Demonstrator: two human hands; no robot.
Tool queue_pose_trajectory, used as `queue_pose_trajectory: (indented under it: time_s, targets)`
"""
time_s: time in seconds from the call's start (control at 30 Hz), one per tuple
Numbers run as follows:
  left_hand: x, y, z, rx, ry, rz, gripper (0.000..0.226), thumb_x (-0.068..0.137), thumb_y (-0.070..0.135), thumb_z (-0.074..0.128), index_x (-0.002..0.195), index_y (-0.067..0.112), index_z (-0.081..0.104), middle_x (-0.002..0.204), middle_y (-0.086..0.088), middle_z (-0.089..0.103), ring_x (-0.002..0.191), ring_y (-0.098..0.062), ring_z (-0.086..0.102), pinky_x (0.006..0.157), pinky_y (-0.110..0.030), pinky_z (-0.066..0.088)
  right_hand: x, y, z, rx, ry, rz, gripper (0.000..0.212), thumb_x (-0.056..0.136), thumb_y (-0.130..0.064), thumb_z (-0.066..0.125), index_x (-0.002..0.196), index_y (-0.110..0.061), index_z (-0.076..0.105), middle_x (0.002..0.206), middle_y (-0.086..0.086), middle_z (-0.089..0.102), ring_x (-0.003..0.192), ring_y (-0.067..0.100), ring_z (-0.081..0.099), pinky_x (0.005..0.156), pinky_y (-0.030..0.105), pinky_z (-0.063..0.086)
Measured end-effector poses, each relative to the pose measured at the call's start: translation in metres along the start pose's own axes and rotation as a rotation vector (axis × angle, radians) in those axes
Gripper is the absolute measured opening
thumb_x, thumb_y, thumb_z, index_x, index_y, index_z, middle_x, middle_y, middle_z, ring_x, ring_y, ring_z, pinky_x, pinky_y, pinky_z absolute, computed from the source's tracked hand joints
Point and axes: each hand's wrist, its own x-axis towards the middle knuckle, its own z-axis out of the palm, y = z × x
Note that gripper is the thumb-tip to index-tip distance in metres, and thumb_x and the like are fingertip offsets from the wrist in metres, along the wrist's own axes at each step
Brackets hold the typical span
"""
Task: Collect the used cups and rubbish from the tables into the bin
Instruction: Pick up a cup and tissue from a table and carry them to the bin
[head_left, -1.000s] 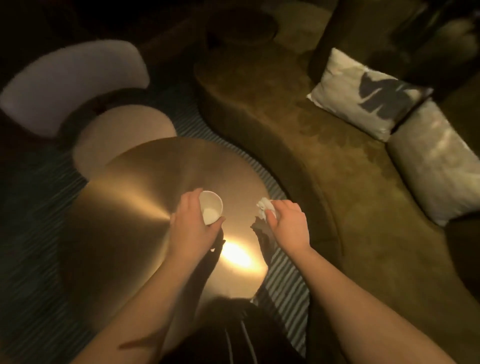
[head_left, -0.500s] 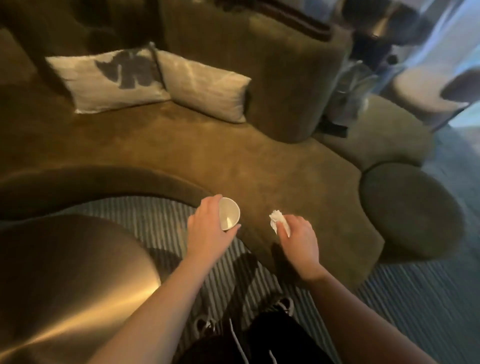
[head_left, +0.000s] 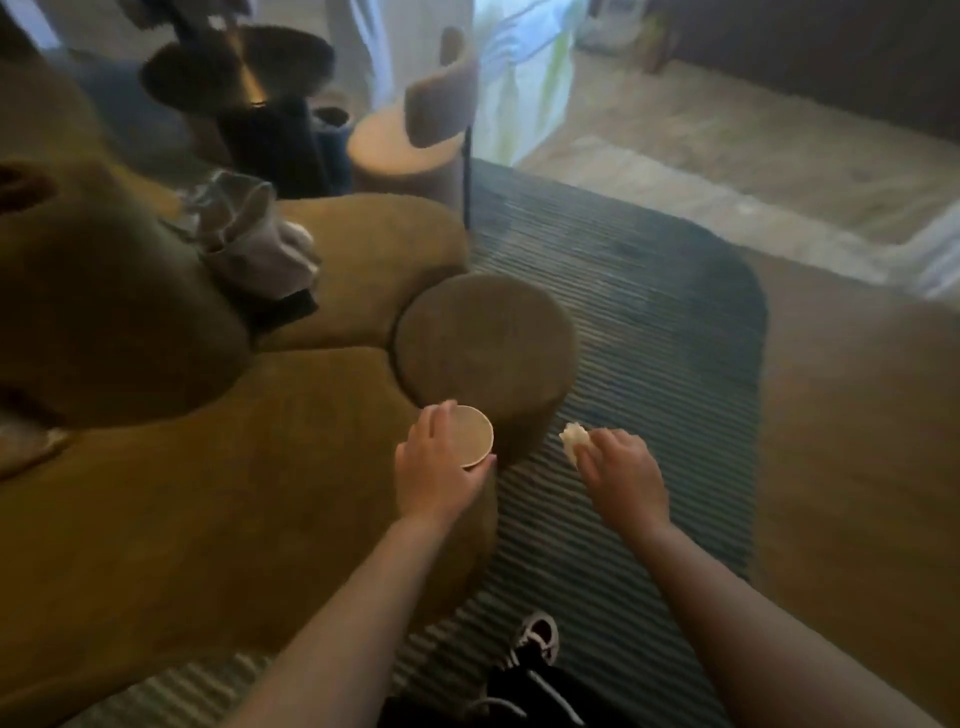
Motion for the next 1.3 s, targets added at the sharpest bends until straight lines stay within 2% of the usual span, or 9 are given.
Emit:
queue_pose_trajectory:
  time_s: [0.17,0.3,0.53,0.63,0.77,1.03,1.13,1.3]
  targets:
    - [0.080,0.099,0.070,-0.018,-0.095,0.201,0.078,0.067,0.050,0.076,0.129,0.022,0.039,0.125,-0.001,0.049,0.109,-0.022,0.050,0.080,-0.039,0.041,0.044,0.104,-0.051,0.061,0.075,0.215,0.027,0.095,-0.028,0.050,0.114,-0.011,0.061,0.110,0.007,0.062,0.101,0.022,0.054,0.088,0.037,0.045]
    - [0.135,0.157,0.118,-0.021,-0.154,0.317,0.076,0.069,0.051,0.074,0.130,0.022,0.039,0.126,-0.001,0.048,0.110,-0.021,0.049,0.082,-0.040,0.041,0.074,0.167,-0.069,0.073,0.133,0.318,0.025,0.094,-0.027,0.051,0.110,-0.012,0.062,0.105,0.006,0.064,0.095,0.022,0.054,0.083,0.036,0.045]
    - [0.243,0.242,0.199,-0.053,-0.207,0.349,0.074,0.071,0.047,0.075,0.131,0.018,0.042,0.128,-0.002,0.047,0.114,-0.022,0.046,0.087,-0.042,0.038,0.179,0.255,-0.092,0.047,0.193,0.443,0.021,0.093,-0.027,0.052,0.104,-0.012,0.062,0.104,0.007,0.064,0.093,0.024,0.054,0.078,0.033,0.040]
    - [0.313,0.270,0.241,-0.054,-0.211,0.354,0.075,0.072,0.048,0.073,0.133,0.018,0.041,0.128,-0.003,0.046,0.114,-0.022,0.046,0.088,-0.041,0.038,0.256,0.287,-0.100,0.050,0.201,0.417,0.023,0.093,-0.029,0.051,0.106,-0.013,0.062,0.104,0.006,0.064,0.096,0.023,0.055,0.083,0.038,0.045]
    - [0.433,0.311,0.288,-0.071,-0.209,0.315,0.075,0.072,0.049,0.072,0.133,0.020,0.039,0.129,-0.001,0.045,0.111,-0.020,0.046,0.089,-0.040,0.038,0.397,0.327,-0.116,0.005,0.168,0.370,0.025,0.095,-0.032,0.049,0.109,-0.014,0.061,0.108,0.004,0.063,0.100,0.022,0.054,0.085,0.038,0.045]
    - [0.648,0.396,0.316,-0.078,-0.167,0.226,0.075,0.072,0.046,0.075,0.133,0.019,0.039,0.129,-0.002,0.045,0.112,-0.021,0.047,0.092,-0.044,0.041,0.654,0.371,-0.184,0.008,0.162,0.313,0.022,0.092,-0.031,0.053,0.103,-0.014,0.062,0.103,0.005,0.064,0.095,0.023,0.055,0.081,0.036,0.044]
    - [0.712,0.421,0.326,-0.083,-0.154,0.206,0.075,0.072,0.046,0.075,0.132,0.019,0.040,0.128,-0.001,0.045,0.112,-0.021,0.047,0.093,-0.044,0.041,0.731,0.375,-0.192,0.030,0.143,0.287,0.022,0.093,-0.032,0.053,0.102,-0.014,0.062,0.102,0.003,0.064,0.094,0.021,0.053,0.080,0.033,0.043]
    - [0.827,0.440,0.364,-0.092,-0.114,0.154,0.075,0.073,0.046,0.074,0.133,0.017,0.039,0.129,-0.002,0.045,0.113,-0.020,0.047,0.096,-0.045,0.039,0.873,0.394,-0.188,0.074,0.114,0.239,0.024,0.094,-0.033,0.051,0.105,-0.014,0.062,0.104,0.003,0.063,0.098,0.021,0.053,0.085,0.038,0.045]
